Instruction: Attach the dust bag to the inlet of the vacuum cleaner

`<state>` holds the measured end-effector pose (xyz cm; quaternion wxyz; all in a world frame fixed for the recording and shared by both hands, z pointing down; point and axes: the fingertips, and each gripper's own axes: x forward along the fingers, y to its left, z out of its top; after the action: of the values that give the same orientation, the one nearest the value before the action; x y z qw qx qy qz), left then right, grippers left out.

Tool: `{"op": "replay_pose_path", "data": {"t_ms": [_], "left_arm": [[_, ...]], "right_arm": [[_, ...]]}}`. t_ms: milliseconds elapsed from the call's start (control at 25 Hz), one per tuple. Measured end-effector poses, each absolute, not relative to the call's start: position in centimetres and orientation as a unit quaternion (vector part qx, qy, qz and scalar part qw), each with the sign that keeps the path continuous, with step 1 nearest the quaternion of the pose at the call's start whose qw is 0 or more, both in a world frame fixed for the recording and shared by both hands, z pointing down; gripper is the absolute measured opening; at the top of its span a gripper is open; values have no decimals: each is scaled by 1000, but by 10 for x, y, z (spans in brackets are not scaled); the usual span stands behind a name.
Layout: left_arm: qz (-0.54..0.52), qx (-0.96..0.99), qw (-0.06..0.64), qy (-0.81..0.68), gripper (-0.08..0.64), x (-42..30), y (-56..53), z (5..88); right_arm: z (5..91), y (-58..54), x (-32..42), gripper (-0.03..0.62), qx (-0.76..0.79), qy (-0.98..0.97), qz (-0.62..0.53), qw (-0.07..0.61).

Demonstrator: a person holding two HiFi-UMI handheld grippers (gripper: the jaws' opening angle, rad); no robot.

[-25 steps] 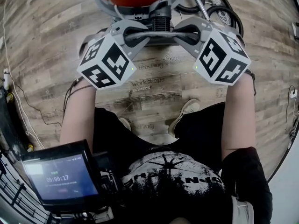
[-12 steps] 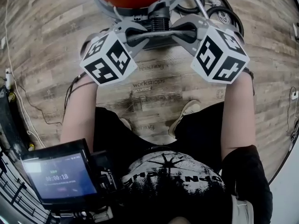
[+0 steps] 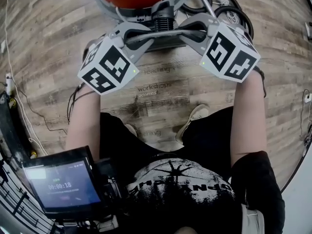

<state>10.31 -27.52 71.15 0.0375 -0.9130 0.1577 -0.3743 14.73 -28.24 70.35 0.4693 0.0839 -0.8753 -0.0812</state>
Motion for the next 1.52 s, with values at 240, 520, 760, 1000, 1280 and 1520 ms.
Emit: {"op": "replay_pose_path", "data": {"t_ms": [240,520,760,1000,1280,1520], "left_arm": [[-343,-924,32,164,39,100,-277,696],[-342,-927,2,153,34,99,-278,702],[-340,-927,-10,158,32,95,-278,708],[-347,-923,-7,167,34,89,-280,711],[-357,-919,21,165,29,89,-284,697],[-354,-920,26,165,43,90,-293,699]], "right_arm": [[698,-283,147,43,83,-880,-79,460],[700,-285,145,40,86,-878,-76,465],[691,-283,141,40,87,-863,-121,483],[680,-287,132,40,93,-867,-135,471],[680,-288,136,38,92,-866,-140,471],[690,-292,140,49,107,-870,-98,471]]}}
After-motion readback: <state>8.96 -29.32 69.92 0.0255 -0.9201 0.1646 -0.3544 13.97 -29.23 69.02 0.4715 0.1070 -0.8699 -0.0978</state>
